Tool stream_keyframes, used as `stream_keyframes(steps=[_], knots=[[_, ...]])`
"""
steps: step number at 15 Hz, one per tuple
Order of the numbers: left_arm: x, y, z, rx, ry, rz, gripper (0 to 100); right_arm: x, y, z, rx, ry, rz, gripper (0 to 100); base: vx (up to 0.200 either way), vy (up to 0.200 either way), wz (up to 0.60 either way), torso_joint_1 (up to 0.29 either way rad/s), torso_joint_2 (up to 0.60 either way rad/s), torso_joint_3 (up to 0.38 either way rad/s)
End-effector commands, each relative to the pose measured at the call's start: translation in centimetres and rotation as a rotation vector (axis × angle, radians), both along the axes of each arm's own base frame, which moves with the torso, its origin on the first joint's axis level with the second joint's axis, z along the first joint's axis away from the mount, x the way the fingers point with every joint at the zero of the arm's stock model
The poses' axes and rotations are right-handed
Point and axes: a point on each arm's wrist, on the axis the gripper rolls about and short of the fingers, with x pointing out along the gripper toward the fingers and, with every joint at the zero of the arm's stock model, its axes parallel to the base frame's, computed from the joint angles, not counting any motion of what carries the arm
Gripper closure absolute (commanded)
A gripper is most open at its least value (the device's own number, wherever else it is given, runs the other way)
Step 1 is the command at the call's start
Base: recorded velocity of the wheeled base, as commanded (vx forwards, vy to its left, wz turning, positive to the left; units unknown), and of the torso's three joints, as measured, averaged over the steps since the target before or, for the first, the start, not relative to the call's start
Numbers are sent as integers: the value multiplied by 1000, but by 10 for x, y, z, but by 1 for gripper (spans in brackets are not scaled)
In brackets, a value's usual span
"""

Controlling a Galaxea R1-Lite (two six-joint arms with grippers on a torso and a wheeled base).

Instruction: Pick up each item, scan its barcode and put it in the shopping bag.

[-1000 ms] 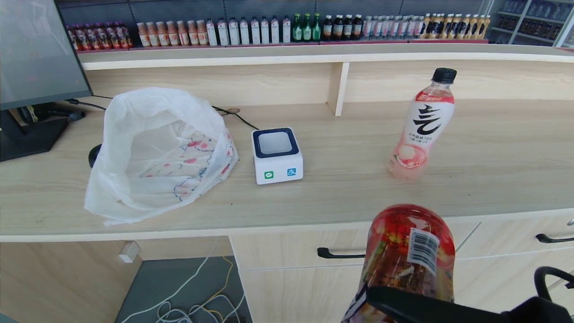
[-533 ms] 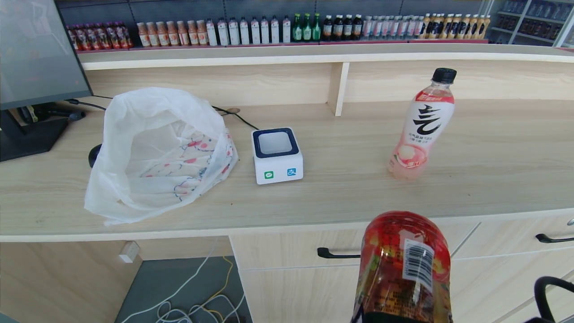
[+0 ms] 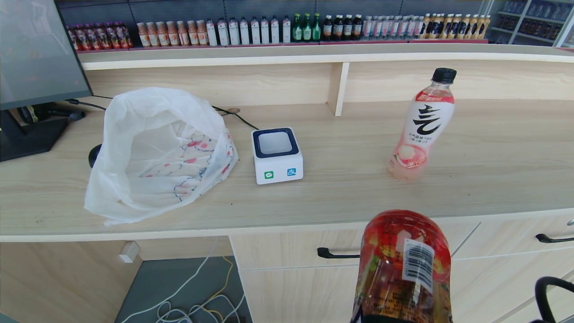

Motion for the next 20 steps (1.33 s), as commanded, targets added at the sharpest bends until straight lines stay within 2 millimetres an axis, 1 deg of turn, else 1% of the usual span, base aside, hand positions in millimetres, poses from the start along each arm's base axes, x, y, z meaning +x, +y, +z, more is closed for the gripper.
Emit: stream_keyframes(steps=[1,7,12,13,15,17,18,19,20], knots=[[0,0,0,0,-1,0,0,0,0,-1,-4,2,1,100,0,0,0,0,0,0],[0,0,0,0,-1,0,0,0,0,0,2,0,10,100,0,0,0,0,0,0],[0,0,0,0,-1,0,0,0,-5,5,60,63,15,100,0,0,0,0,0,0],[0,0,0,0,-1,0,0,-2,-12,8,111,134,34,100,0,0,0,0,0,0],[0,0,0,0,-1,0,0,-5,-20,19,184,162,54,100,0,0,0,0,0,0],[0,0,0,0,-1,0,0,-9,-30,32,282,245,93,100,0,0,0,0,0,0],[0,0,0,0,-1,0,0,-9,-31,33,294,276,100,100,0,0,0,0,0,0],[0,0,0,0,-1,0,0,-10,-35,32,331,387,130,100,0,0,0,0,0,0],[0,0,0,0,-1,0,0,-10,-35,30,337,428,138,100,0,0,0,0,0,0]])
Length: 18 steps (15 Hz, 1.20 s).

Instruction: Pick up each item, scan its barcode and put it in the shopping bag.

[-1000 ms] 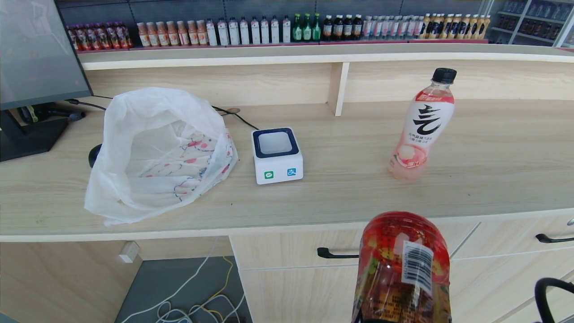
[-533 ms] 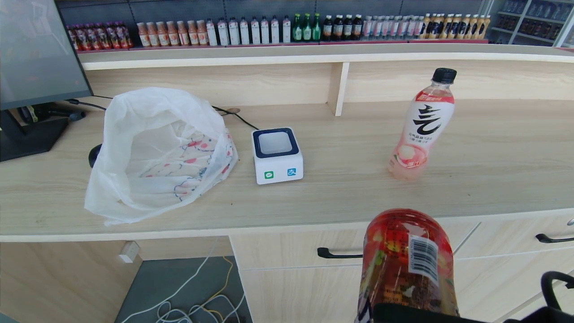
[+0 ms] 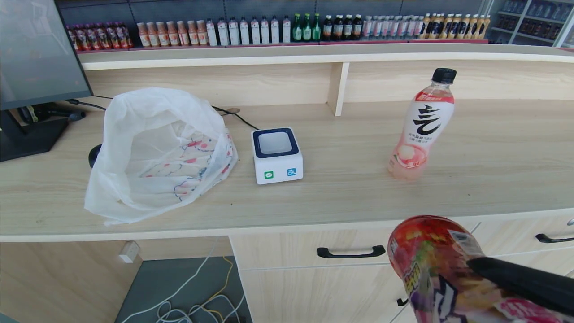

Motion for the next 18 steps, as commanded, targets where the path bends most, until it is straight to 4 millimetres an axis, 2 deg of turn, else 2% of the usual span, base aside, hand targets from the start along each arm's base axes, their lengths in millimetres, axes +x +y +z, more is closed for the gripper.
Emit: stream_keyframes(steps=[1,4,8,10,12,14,18], knots=[[0,0,0,0,-1,0,0,-3,-8,-11,13,134,41,100,0,0,0,0,0,0],[0,0,0,0,-1,0,0,2,-4,-22,45,357,76,100,0,0,0,0,0,0],[0,0,0,0,-1,0,0,8,-9,-25,92,462,58,100,0,0,0,0,0,0],[0,0,0,0,-1,0,0,22,-16,-31,140,561,-29,100,0,0,0,0,0,0],[0,0,0,0,-1,0,0,32,-20,-28,270,725,-35,100,0,0,0,0,0,0],[0,0,0,0,-1,0,0,38,-18,-18,343,760,-28,100,0,0,0,0,0,0],[0,0,0,0,-1,0,0,77,-6,0,492,818,-95,100,0,0,0,0,0,0]])
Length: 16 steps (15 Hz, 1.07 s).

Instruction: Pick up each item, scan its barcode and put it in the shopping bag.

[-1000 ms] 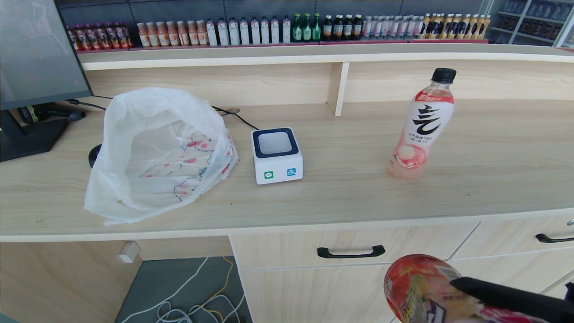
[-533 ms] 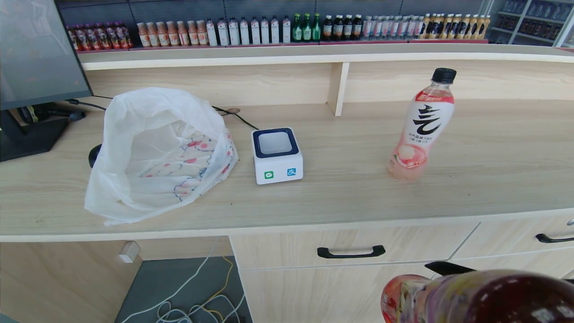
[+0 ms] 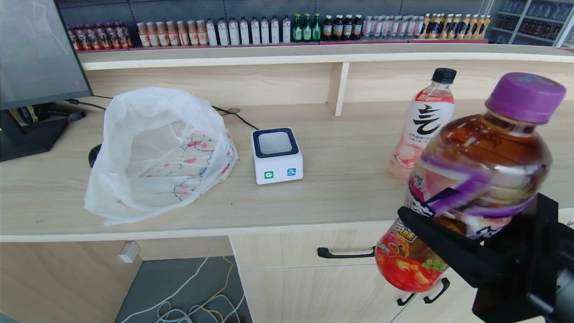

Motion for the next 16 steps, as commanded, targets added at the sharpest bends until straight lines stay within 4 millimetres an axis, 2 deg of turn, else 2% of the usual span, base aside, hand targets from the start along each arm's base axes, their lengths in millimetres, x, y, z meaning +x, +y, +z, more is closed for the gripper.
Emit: stream_keyframes(steps=[1,3,7,10,13,14,16], knots=[[0,0,0,0,-1,0,0,26,8,5,35,41,-60,100,0,0,0,0,0,0],[0,0,0,0,-1,0,0,36,12,5,57,69,-73,100,0,0,0,0,0,0],[0,0,0,0,-1,0,0,44,14,12,149,96,-67,100,0,0,0,0,0,0],[0,0,0,0,-1,0,0,66,7,10,150,92,-159,100,0,0,0,0,0,0],[0,0,0,0,-1,0,0,74,3,11,159,86,-192,100,0,0,0,0,0,0],[0,0,0,0,-1,0,0,90,0,29,225,-17,-240,100,0,0,0,0,0,0],[0,0,0,0,-1,0,0,101,4,35,239,-33,-263,100,0,0,0,0,0,0]])
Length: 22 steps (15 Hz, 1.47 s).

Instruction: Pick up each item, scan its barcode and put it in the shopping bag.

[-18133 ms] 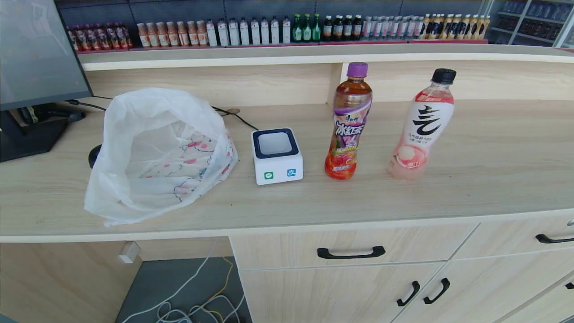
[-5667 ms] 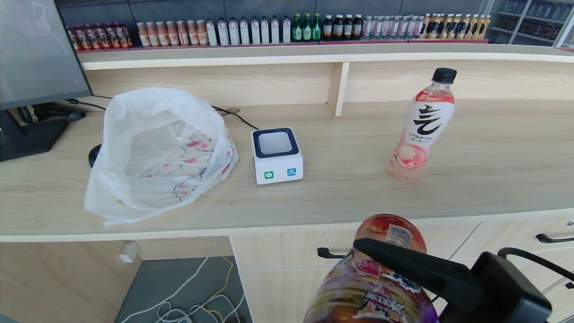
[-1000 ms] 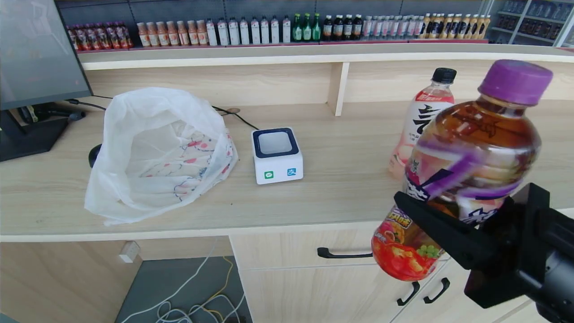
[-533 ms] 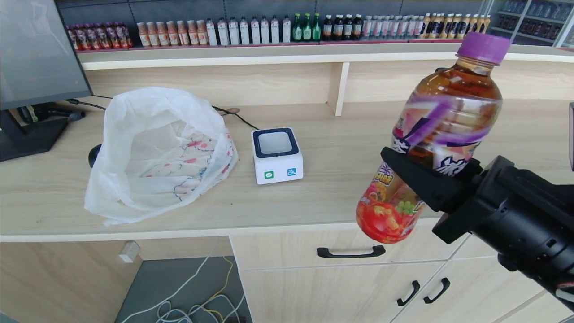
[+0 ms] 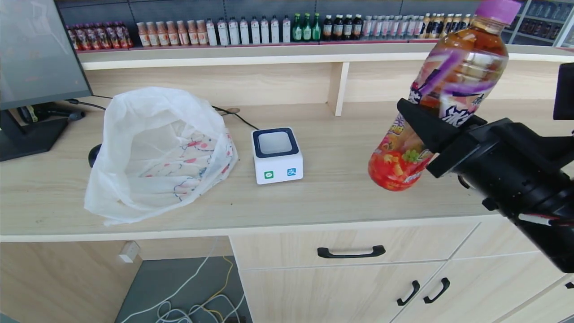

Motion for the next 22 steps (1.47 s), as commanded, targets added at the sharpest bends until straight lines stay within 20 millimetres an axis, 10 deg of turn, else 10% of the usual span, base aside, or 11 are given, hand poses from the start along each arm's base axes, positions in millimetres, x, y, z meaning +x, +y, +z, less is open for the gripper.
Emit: stream_keyframes(steps=[1,22], knots=[[0,0,0,2,-1,0,0,16,4,1,4,-3,-39,100,0,0,0,0,0,0],[0,0,0,-1,-1,2,0,19,-5,-5,-3,-2,-66,100,0,124,0,1,1,1]])
